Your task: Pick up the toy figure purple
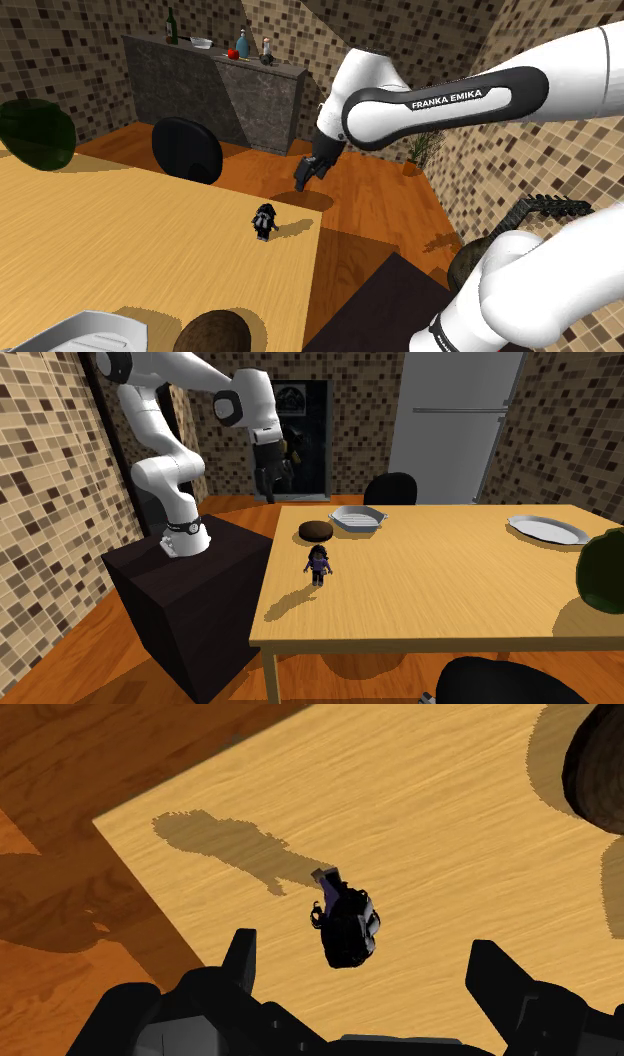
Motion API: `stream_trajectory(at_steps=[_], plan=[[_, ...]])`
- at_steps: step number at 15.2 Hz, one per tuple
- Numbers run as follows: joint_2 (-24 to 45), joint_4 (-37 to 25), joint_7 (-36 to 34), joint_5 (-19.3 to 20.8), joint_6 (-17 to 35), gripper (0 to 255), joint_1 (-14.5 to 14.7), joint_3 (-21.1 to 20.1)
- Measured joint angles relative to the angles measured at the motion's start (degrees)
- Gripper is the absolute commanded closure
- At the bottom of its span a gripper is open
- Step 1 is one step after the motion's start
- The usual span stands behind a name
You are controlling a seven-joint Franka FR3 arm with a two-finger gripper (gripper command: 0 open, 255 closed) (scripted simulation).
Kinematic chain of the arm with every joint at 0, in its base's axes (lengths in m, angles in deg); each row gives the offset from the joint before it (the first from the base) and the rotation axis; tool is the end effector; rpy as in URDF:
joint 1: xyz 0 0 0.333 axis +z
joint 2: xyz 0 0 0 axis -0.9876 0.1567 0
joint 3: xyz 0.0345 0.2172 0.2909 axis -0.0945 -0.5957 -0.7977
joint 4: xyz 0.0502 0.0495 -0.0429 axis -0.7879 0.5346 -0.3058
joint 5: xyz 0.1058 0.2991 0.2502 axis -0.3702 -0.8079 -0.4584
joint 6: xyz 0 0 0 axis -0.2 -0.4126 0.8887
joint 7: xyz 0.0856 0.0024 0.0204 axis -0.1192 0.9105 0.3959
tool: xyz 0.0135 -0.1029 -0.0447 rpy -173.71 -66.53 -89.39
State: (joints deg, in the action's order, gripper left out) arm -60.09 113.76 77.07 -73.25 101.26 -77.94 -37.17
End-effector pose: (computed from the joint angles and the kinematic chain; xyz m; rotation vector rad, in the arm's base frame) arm 0.4221 0.0771 0.4879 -3.1076 -0.1849 -0.3116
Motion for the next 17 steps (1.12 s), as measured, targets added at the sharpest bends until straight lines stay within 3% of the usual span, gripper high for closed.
stream_trajectory(at_steps=[5, 9, 13, 17], plan=[[10.3, -1.4, -2.6, 3.9, 10.4, 0, -0.8, -2.4], [19.8, -5.5, -6.2, 9.5, 16.7, 0, -1.7, -3.7], [28.6, -10.2, -11.2, 16.8, 21.3, 0, -1.5, -3.8], [32.3, -10.9, -14.2, 20.3, 24.3, 0, -0.8, -3.2]])
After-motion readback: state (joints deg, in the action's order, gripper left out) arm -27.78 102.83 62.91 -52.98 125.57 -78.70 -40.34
